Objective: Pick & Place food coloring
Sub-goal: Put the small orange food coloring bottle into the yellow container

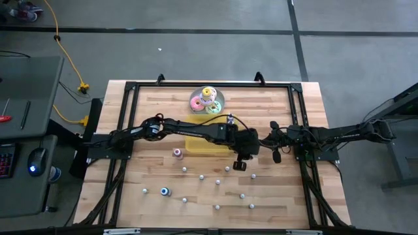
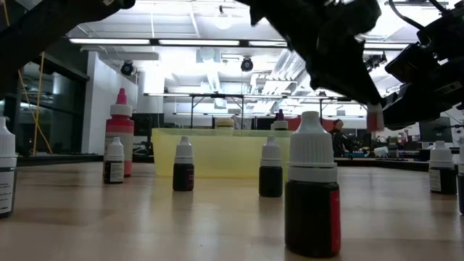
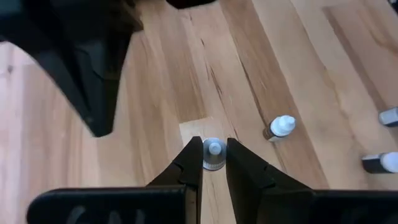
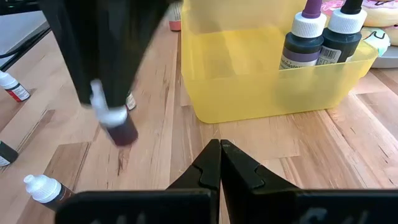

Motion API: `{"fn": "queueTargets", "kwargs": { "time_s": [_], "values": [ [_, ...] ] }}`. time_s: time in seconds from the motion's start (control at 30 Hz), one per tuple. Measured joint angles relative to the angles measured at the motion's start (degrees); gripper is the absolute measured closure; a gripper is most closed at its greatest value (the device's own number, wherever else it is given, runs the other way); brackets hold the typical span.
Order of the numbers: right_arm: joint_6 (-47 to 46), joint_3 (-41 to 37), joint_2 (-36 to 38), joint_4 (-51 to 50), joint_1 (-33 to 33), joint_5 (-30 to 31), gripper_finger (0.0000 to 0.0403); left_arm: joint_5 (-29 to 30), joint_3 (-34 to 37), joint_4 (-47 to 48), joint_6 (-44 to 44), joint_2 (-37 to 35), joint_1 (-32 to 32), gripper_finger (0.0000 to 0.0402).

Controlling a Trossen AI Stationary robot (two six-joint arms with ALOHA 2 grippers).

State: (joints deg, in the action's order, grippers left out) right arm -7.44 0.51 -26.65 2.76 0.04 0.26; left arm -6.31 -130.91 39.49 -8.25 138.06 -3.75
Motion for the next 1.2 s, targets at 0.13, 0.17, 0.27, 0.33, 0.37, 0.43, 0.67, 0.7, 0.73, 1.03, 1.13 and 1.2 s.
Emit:
{"fn": "queueTargets", "kwargs": {
  "time_s": [0.13,0.17,0.27,0.33,0.37,0.43,0.67,0.7,0.73,1.03,1.13,1.2],
  "values": [
    [0.00,0.00,0.00,0.02,-0.01,0.00,0.0402,1.75,-4.17,5.96,0.02,-0.11,0.00,0.0360],
    [0.00,0.00,0.00,0.01,-0.01,0.00,0.0402,1.95,-3.79,6.11,0.04,-0.70,0.00,0.0360],
    [0.00,0.00,0.00,0.02,0.01,0.01,0.0402,2.49,-3.12,7.63,0.04,-2.29,0.00,0.0360],
    [0.00,0.00,0.00,0.02,-0.01,0.01,0.0402,2.86,-3.12,9.35,0.01,-3.36,0.00,0.0360],
    [0.00,0.00,0.00,0.01,0.00,0.01,0.0402,2.89,-3.12,9.90,-0.05,-3.62,0.02,0.0360],
    [0.00,0.00,0.02,-0.13,0.00,-0.01,0.0402,3.67,-3.12,9.90,-0.07,-4.00,0.04,0.0360],
    [0.00,0.00,0.02,-0.01,0.00,-0.01,0.0402,4.34,-3.06,12.77,0.56,-6.36,0.79,0.0360],
    [0.00,0.00,0.02,0.01,0.00,0.01,0.0402,4.35,-3.06,12.16,0.59,-6.59,0.78,0.0360],
    [0.01,0.00,0.02,0.01,0.01,0.00,0.0402,4.36,-3.01,12.04,0.59,-6.89,0.87,0.0360],
    [0.00,0.00,0.02,-0.07,0.01,0.01,0.0402,4.12,4.84,11.06,0.61,-12.87,1.95,0.0360],
    [0.00,0.00,0.02,-0.01,0.01,0.01,0.0402,4.09,12.39,6.38,0.66,-16.83,2.36,0.0360],
    [0.00,0.00,0.04,-0.13,-0.01,0.01,0.0402,4.08,18.71,2.78,1.05,-20.35,2.72,0.0360]
  ]
}}
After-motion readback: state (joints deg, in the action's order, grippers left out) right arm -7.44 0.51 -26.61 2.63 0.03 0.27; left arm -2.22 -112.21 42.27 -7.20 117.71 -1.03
